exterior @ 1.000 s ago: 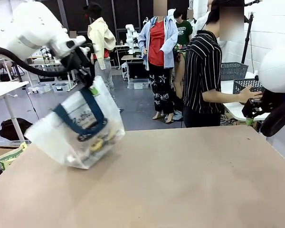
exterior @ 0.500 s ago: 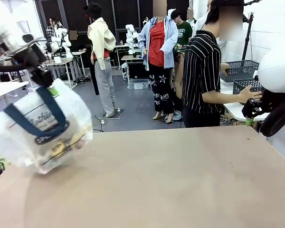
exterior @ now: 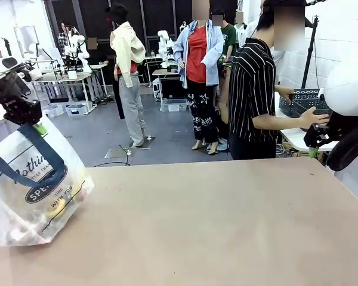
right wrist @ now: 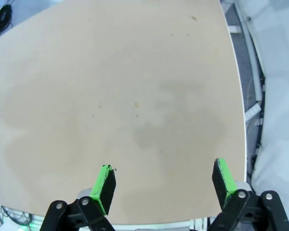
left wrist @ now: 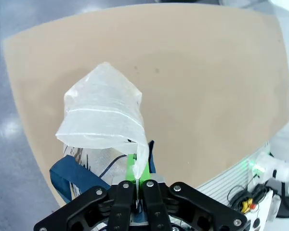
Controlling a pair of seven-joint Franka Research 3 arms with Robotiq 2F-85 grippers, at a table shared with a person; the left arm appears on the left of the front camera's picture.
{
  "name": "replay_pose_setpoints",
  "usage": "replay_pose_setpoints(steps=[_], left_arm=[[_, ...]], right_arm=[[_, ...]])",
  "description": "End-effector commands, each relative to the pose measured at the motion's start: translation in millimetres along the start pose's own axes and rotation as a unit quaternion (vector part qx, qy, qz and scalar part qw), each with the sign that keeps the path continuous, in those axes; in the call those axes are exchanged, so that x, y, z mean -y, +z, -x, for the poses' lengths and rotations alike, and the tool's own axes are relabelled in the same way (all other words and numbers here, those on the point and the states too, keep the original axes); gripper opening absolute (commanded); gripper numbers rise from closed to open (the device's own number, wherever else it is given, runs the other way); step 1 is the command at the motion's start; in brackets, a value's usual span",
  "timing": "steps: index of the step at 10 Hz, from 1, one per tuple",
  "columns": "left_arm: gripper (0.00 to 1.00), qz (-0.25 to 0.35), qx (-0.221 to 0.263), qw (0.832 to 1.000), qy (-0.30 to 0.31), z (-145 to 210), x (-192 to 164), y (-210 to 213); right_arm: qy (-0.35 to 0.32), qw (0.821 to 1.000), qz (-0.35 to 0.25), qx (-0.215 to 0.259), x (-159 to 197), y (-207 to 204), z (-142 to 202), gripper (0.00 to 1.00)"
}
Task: Transfer purchased items from the store into the shopping bag.
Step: Move the Reusable shopping bag to the right side of the table.
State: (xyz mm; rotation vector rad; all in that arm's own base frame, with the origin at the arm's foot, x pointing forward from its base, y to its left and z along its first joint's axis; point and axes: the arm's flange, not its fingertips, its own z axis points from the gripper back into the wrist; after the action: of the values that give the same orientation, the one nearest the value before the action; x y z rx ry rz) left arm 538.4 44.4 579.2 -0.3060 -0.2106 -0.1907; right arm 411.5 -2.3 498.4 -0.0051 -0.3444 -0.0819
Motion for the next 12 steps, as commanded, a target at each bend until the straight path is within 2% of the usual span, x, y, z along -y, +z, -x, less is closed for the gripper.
replay_pose_setpoints(steps=[1,5,7,9,12], left_arm=[[0.2,-0.034,0.026,0.998,0.039,3.1,3.3,7.6],[0.99,-0.045,0.066,0.995,0.051,2.9,11.1,19.3],[1.0,-0.051,0.123,0.991,-0.01,5.2,45.1,30.2],[1.0,-0.073,0.166,0.978,-0.097,-3.9,104.8,32.7],[1.0,-0.089,0.147,0.96,-0.22,-47.9,188.5,10.5]], right_arm=[[0.005,1.0,0.01,-0.004,0.6,1.1,-3.7,1.0],[0.005,1.0,0.01,-0.004,0.6,1.1,-3.7,1.0],[0.005,1.0,0.01,-0.004,0.6,1.1,-3.7,1.0],[0.005,1.0,0.01,-0.004,0.6,1.1,-3.7,1.0],[0.005,1.0,0.01,-0.004,0.6,1.1,-3.7,1.0]])
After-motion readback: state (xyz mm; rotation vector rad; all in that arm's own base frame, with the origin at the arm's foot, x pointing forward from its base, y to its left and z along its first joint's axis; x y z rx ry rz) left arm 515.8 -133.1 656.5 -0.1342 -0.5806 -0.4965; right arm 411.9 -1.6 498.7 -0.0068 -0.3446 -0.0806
